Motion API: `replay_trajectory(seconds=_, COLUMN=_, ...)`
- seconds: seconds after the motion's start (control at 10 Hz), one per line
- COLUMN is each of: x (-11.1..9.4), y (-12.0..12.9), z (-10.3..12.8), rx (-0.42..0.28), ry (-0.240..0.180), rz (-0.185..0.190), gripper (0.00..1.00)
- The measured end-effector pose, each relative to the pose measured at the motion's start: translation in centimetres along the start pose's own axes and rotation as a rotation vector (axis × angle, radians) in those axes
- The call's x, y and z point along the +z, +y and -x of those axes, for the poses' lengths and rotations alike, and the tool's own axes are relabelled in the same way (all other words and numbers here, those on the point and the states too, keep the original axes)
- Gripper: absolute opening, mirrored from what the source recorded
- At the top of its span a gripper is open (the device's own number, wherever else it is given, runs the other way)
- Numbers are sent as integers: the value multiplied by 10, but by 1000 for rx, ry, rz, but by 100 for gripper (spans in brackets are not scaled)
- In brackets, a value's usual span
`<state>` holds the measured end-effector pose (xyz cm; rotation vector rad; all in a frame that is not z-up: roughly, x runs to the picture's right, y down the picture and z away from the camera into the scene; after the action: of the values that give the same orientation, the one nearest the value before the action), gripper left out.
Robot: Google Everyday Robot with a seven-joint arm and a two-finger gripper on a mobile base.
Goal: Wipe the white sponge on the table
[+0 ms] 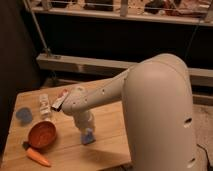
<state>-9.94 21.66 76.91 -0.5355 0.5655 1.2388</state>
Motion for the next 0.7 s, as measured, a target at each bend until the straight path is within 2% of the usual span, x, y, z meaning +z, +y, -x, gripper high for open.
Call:
replay_trajectory(seconds=0.2, x=4, y=2, z=1, rx=-7, ry=0, rz=-14, gripper=3)
replay_trajectory(seconds=0.3, x=7, y=2, z=2, rx=-9, ry=3, rz=-19, gripper=0)
replay_trajectory(seconds=0.7, x=18, y=10, z=5, rx=-23, ry=21, rz=-19, gripper=0)
